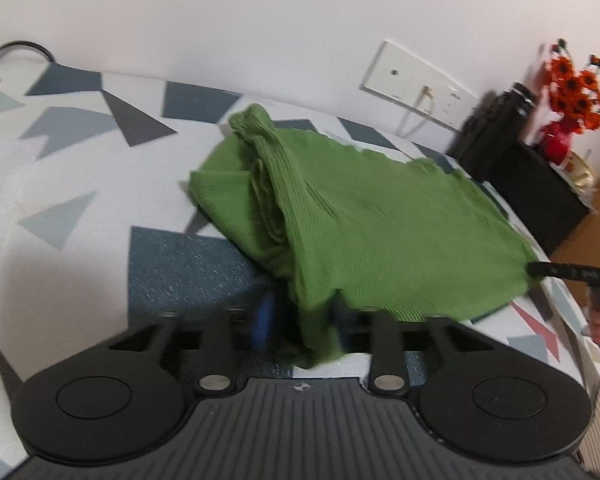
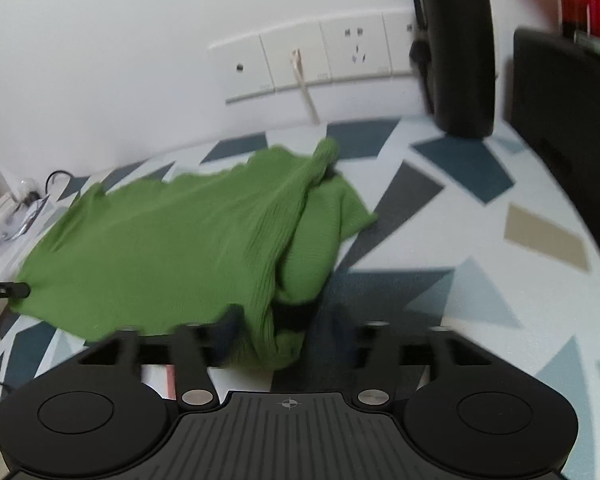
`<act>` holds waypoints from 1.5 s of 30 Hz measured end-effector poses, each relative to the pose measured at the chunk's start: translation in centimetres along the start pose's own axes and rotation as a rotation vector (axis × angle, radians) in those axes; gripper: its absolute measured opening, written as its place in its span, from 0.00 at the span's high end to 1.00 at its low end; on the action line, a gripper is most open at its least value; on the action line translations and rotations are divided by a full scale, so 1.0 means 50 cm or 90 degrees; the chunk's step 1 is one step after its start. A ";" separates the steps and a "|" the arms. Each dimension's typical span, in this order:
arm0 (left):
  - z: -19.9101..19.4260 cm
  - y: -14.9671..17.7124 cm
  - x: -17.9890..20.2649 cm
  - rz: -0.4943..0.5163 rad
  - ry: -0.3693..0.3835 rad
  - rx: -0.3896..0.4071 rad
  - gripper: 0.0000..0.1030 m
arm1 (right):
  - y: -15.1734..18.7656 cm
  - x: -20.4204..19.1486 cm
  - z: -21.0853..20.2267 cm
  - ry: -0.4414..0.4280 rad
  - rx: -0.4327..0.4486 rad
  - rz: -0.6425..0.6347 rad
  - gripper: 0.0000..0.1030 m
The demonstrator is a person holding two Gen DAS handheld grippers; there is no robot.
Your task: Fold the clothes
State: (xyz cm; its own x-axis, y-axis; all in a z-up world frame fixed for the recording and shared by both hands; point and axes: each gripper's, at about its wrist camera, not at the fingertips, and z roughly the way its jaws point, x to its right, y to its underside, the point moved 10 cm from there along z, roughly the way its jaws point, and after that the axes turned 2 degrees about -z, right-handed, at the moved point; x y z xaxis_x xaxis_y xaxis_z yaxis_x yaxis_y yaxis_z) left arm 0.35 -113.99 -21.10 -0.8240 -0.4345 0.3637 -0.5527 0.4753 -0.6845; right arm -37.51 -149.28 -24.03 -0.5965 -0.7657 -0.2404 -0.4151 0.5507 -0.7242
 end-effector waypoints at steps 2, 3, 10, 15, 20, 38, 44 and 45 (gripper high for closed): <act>-0.003 -0.023 -0.003 0.008 -0.035 0.035 0.09 | -0.023 0.004 0.008 0.019 0.017 0.009 0.05; 0.000 -0.032 -0.003 0.010 -0.048 0.043 0.09 | -0.034 0.007 0.012 0.029 0.025 0.014 0.03; 0.083 -0.062 0.004 0.017 -0.122 0.029 0.05 | -0.062 0.007 0.128 0.084 -0.006 0.012 0.01; 0.125 -0.071 0.006 0.007 -0.151 0.029 0.01 | -0.056 -0.010 0.181 0.099 -0.029 -0.012 0.01; 0.146 -0.074 0.012 0.041 -0.202 0.047 0.01 | -0.050 -0.016 0.192 0.124 -0.005 -0.033 0.01; 0.141 -0.065 0.018 0.045 -0.213 0.061 0.01 | -0.039 -0.018 0.183 0.128 0.038 -0.050 0.01; 0.141 -0.063 0.019 0.044 -0.219 0.059 0.01 | -0.039 -0.019 0.182 0.129 0.038 -0.051 0.01; 0.140 -0.063 0.018 0.044 -0.219 0.059 0.01 | -0.039 -0.020 0.182 0.130 0.038 -0.051 0.01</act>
